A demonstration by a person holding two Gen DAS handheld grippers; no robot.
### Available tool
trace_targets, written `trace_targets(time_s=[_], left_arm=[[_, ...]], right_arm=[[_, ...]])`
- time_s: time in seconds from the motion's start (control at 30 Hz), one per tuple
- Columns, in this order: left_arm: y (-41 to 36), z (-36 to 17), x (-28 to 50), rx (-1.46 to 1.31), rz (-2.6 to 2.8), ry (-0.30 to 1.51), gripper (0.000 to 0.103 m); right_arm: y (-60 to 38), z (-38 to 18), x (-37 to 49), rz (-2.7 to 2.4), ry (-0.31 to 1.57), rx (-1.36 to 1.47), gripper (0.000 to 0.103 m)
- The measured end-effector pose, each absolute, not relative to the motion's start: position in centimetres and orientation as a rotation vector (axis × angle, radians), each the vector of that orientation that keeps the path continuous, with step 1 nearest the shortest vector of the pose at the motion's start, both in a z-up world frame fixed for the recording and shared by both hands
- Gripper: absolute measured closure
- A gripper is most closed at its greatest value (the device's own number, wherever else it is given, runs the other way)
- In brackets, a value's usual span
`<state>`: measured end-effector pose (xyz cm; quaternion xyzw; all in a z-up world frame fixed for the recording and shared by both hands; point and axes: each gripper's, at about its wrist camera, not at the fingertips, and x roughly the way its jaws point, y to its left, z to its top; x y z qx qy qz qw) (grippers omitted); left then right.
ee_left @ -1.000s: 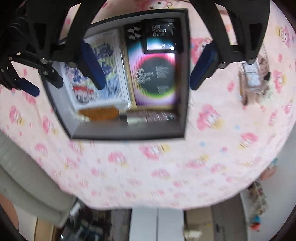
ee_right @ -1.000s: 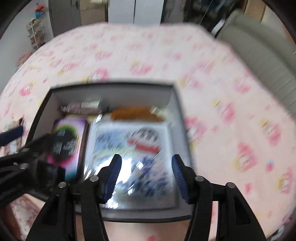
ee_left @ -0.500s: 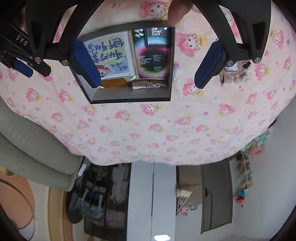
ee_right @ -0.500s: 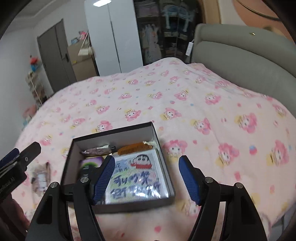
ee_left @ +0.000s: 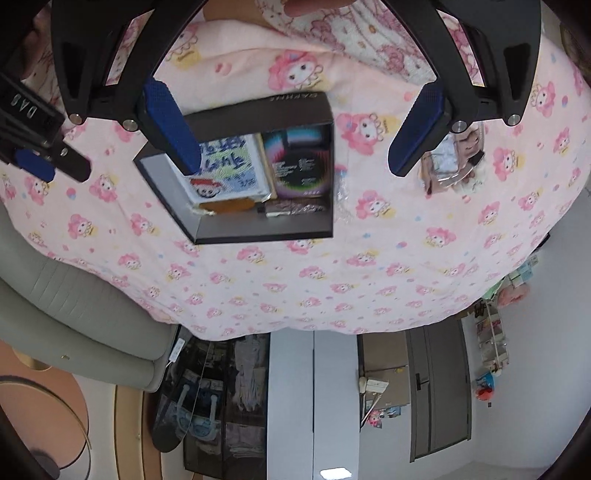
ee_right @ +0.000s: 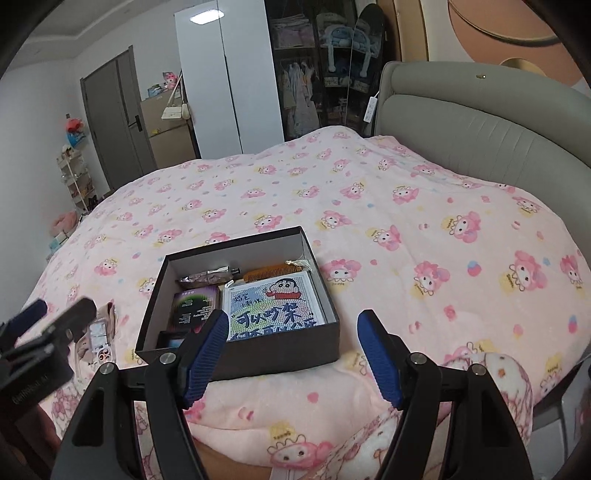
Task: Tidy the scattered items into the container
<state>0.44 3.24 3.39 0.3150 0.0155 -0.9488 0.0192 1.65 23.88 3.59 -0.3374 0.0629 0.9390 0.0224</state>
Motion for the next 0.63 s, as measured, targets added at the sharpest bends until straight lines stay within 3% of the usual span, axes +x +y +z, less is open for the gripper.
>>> trace_targets(time_s=[0.63], left_arm=[[3.7, 2.0, 0.7, 1.078, -2.926, 0.064, 0.001]], right_arm=[[22.9, 1.9, 1.0, 2.884, 0.146, -1.172, 0.033]])
